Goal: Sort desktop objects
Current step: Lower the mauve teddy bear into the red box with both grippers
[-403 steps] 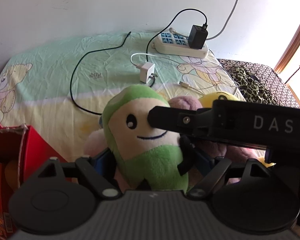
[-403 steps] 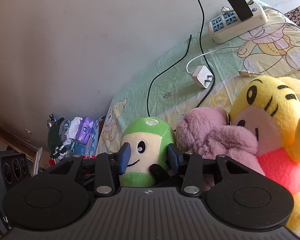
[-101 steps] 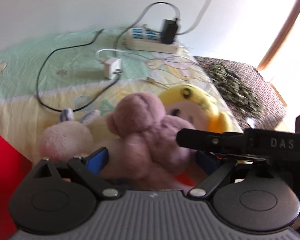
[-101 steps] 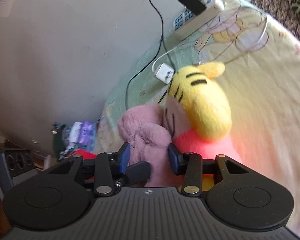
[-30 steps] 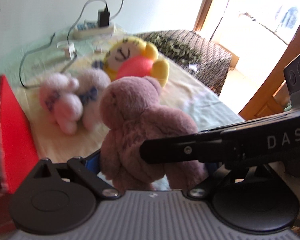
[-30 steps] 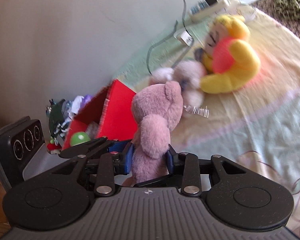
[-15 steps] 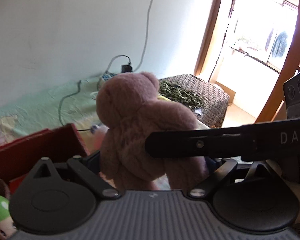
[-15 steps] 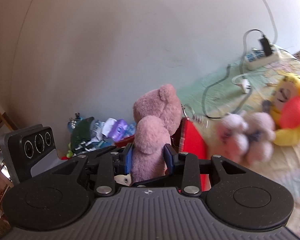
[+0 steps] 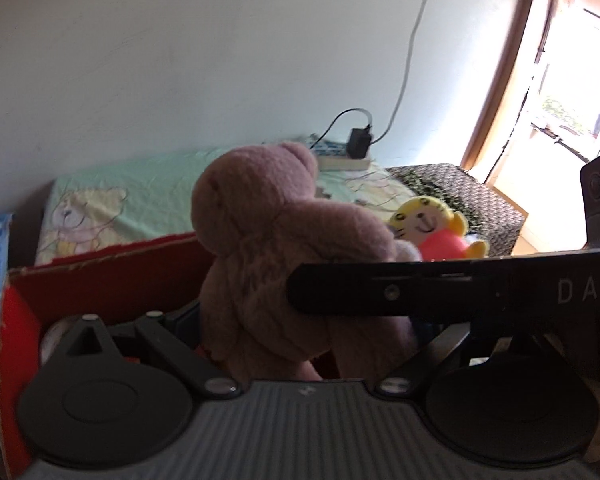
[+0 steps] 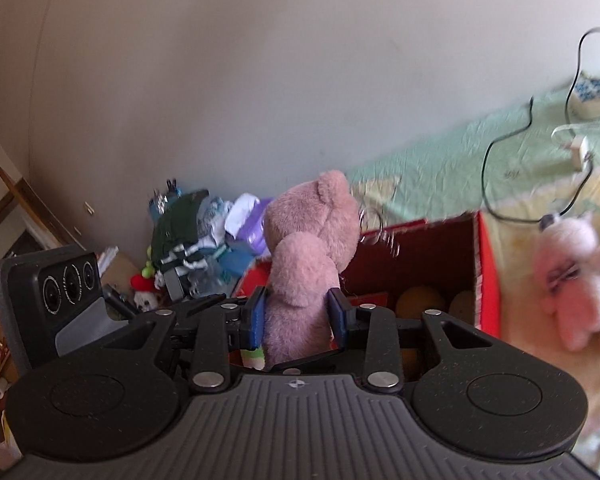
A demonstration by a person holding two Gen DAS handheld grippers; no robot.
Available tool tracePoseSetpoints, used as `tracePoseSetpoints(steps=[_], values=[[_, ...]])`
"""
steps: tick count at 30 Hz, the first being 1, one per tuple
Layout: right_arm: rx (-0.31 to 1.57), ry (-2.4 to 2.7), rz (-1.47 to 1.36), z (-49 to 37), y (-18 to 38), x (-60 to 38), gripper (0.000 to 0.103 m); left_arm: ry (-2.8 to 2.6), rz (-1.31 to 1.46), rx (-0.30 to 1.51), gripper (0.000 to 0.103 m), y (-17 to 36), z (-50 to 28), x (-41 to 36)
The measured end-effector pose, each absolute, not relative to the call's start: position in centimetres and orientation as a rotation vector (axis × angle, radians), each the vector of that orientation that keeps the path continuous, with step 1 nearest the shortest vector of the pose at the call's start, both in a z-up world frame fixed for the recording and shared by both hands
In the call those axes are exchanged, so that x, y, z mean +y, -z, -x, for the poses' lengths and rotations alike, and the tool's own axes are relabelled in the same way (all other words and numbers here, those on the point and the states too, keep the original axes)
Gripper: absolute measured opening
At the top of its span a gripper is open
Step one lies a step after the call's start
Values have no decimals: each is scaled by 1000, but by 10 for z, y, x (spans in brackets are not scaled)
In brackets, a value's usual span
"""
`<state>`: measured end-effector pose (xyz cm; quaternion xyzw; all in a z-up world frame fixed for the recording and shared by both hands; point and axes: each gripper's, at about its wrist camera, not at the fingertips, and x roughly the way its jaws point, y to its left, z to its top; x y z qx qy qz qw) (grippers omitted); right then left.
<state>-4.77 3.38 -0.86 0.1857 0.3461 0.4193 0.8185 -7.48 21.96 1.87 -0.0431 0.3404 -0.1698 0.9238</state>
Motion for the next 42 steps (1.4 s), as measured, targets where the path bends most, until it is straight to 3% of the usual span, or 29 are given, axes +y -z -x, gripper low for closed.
tracePoseSetpoints(steps=[9, 16, 20, 31, 34, 36, 37, 42], values=[[914, -869, -434, 24, 54, 69, 35, 262, 91, 851, 93, 30, 54, 253], [1018, -833, -432, 16, 69, 86, 35, 215, -21, 877, 90, 37, 54, 254], [1053, -837, -415, 11, 77, 96, 34, 203, -58, 892, 80, 37, 55, 255], [1111, -858, -437, 7, 84, 103, 35, 175, -75, 910, 80, 38, 61, 269], [1098, -853, -427, 8, 82, 99, 39, 178, -75, 912, 82, 38, 60, 268], [1089, -849, -436, 8, 80, 94, 54, 183, -65, 910, 86, 38, 60, 268], [1089, -848, -443, 8, 79, 92, 57, 185, -57, 907, 87, 37, 61, 269], [1093, -807, -480, 9, 79, 74, 56, 195, -35, 895, 89, 34, 66, 271]])
